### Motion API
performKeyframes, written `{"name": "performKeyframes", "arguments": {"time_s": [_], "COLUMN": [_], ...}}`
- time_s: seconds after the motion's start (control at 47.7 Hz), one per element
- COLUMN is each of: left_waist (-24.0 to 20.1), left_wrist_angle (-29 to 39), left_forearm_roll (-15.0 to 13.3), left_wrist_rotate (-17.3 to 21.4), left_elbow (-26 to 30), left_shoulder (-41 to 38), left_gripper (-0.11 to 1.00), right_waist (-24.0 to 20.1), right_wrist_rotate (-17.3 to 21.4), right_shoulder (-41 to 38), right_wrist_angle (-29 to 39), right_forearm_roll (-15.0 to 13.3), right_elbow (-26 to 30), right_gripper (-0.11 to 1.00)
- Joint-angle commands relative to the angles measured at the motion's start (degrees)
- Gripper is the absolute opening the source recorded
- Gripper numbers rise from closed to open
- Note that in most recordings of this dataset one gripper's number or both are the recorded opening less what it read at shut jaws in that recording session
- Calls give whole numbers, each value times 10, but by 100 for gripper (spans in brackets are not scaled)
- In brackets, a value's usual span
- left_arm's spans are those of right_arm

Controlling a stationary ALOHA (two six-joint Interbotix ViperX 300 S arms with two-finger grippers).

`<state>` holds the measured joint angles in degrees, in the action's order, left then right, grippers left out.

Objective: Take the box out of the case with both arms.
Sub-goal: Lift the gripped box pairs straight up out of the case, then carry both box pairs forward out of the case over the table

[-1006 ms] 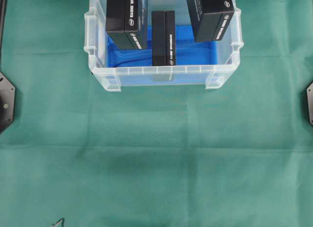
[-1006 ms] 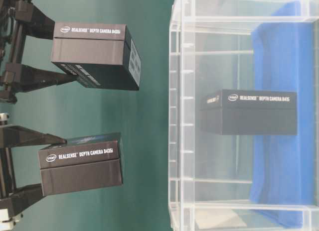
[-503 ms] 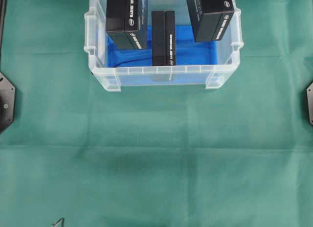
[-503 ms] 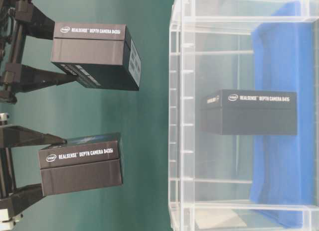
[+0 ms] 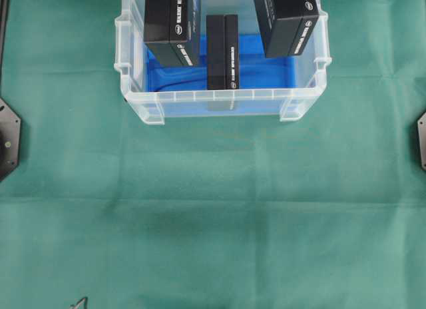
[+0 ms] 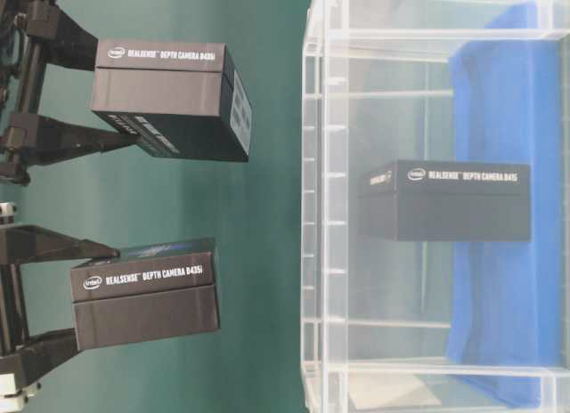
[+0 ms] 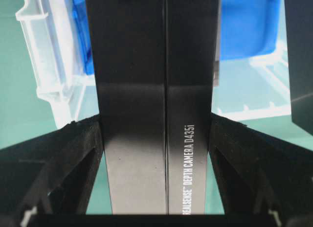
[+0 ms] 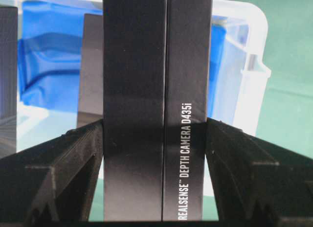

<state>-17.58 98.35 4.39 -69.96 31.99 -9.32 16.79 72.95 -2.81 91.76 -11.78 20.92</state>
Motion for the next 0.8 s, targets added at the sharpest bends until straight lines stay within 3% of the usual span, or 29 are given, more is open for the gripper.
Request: {"name": "performKeyframes", "arguments": {"time_s": [0.0,0.314,0.775], "left_waist": [9,65,210], "left_wrist_angle": [-1,-1,32], "left_forearm_roll": [3,3,10], "left_wrist_rotate": [-3,-26,-137], "left_elbow": [10,6,-1], "left_shoulder": [14,24,33], "left_gripper": [63,63,63], "right_waist": [-11,-76,-238], "right_wrist_rotate": [3,33,163], "right_shoulder": [24,30,38], "right_wrist_angle": [-2,24,78], "right_forearm_roll": [-4,-15,-53], "right_elbow": [16,16,16], "right_gripper": [65,65,65]}}
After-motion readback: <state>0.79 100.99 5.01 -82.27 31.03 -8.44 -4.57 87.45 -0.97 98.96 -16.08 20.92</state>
